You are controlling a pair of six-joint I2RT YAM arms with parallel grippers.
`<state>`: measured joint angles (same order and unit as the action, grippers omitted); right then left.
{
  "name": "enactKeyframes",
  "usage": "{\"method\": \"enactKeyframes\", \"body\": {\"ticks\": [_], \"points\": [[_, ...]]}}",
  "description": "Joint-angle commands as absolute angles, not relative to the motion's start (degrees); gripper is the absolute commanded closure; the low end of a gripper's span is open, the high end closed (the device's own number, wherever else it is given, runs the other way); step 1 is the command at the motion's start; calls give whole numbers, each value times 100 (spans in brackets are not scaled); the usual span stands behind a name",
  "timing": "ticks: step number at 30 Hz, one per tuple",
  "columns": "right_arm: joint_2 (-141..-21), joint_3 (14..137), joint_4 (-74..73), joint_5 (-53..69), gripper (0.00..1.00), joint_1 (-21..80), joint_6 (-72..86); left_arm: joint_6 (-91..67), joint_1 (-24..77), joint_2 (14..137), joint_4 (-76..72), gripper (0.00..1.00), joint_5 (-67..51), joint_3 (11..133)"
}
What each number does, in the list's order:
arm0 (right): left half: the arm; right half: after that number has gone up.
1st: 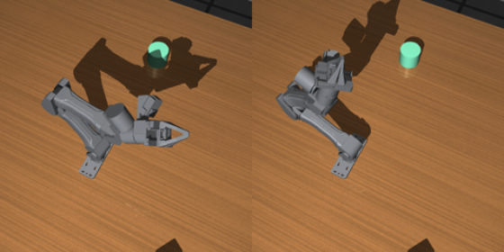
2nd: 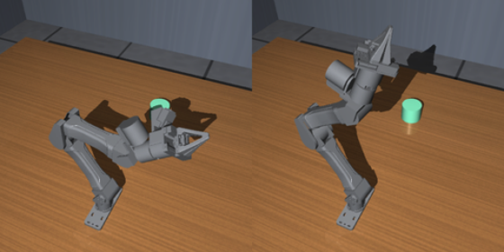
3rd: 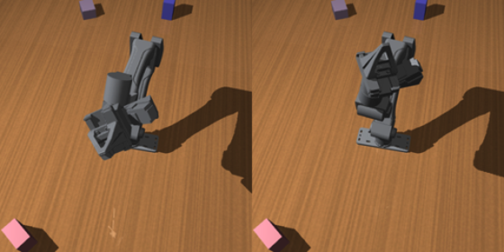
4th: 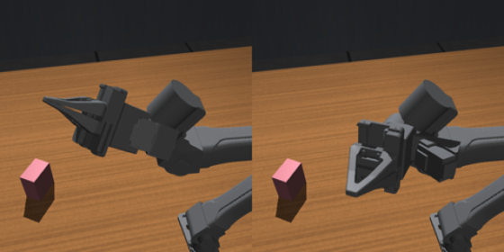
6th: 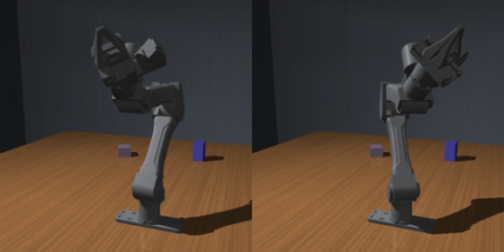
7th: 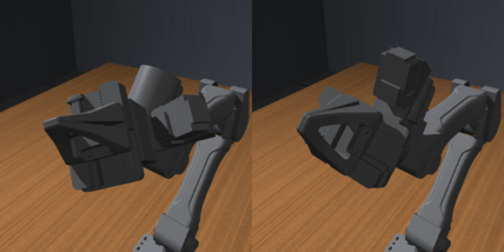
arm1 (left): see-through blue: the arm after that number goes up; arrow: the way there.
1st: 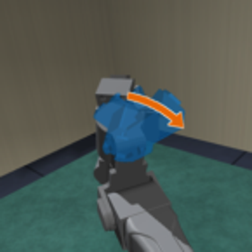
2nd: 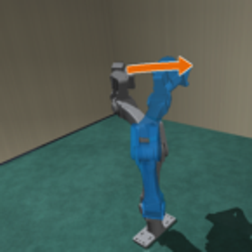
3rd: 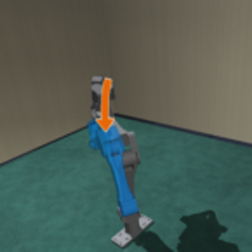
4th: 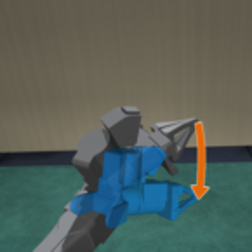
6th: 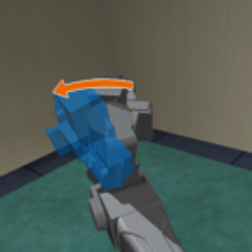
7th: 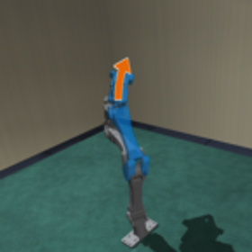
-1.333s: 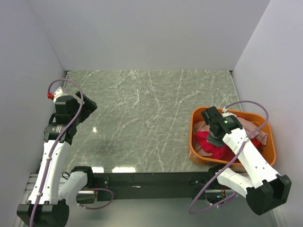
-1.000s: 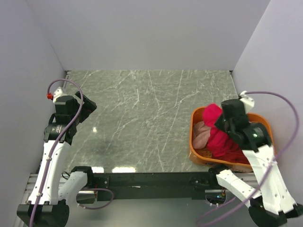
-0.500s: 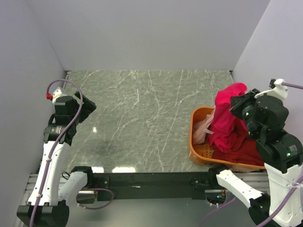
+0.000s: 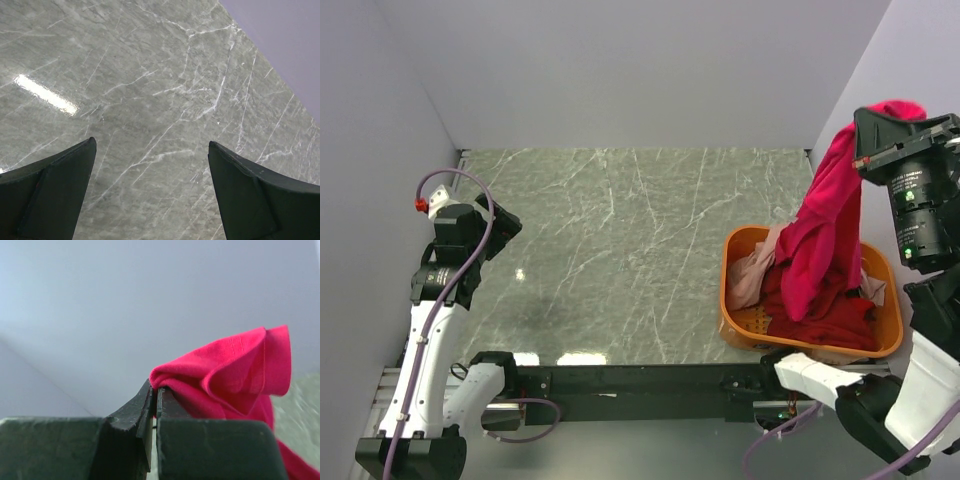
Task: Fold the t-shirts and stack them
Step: Grab the tshirt from the pile, then move the tshirt to the center of the board
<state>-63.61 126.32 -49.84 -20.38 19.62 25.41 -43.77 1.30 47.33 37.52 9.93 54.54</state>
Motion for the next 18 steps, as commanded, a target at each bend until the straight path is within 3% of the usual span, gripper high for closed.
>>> {"method": "enactKeyframes", "body": {"ticks": [1,4,9,14,18], "points": [[-6206,11983,-2615,-1426,100,1969,2347,-4359,105,4623,3612,1,1037,5467],[-6248,11592,-1346,-1169,100,1969,2329,-4351,105,4649,3577,1,1011,5440],[-7258,12751,-862,-301,100,1978,2610,-4351,105,4667,3542,1,993,5423],[-8462,14008,-46,535,100,1978,3777,-4342,105,4684,3524,0,984,5405],[-8885,13871,1166,1054,100,2161,4884,-4342,105,4711,3516,1,1002,5414]]}}
